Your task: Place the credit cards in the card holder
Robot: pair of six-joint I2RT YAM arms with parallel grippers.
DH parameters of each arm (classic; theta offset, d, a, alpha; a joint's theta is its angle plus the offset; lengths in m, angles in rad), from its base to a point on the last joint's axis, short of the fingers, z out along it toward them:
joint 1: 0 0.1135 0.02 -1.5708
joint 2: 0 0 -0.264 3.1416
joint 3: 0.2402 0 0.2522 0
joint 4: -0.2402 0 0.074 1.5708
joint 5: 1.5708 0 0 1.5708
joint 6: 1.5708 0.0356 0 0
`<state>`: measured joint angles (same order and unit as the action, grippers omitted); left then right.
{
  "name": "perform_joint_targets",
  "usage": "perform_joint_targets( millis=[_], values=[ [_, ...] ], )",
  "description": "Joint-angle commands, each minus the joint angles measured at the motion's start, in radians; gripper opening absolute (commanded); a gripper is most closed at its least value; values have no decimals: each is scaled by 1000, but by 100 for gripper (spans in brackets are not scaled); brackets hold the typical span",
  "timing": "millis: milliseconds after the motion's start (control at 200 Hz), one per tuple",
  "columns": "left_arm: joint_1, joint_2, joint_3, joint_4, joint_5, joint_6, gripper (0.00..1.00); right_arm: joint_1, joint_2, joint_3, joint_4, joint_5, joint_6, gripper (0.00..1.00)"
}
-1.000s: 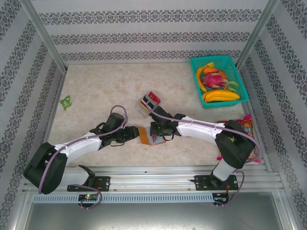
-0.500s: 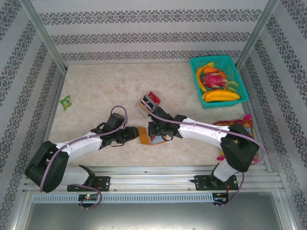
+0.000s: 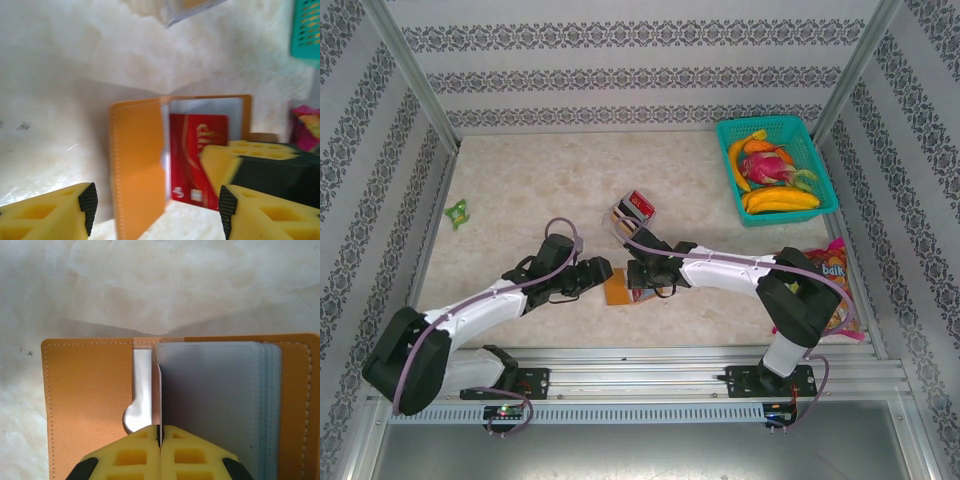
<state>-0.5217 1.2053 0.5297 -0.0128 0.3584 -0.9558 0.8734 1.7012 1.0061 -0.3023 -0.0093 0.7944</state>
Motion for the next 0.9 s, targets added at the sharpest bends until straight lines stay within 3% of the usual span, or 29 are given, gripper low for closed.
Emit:
perform_joint_targets(
  millis=[0,410,520,809,894],
  values=[
    [10,-7,-13,24,-18,-42,68,-12,23,-25,-2,-12,34,6],
    [7,198,26,99,53,-26,62,-47,6,-67,33,-51,54,6],
    [3,222,28,144,66,-29,51,-54,5,-72,43,-63,60,6],
    [3,217,55,151,85,34,1,-100,-68,-52,2,-82,33,7],
    [3,212,62,143,85,48,0,-124,-125,-45,-54,-34,-9,7]
  ],
)
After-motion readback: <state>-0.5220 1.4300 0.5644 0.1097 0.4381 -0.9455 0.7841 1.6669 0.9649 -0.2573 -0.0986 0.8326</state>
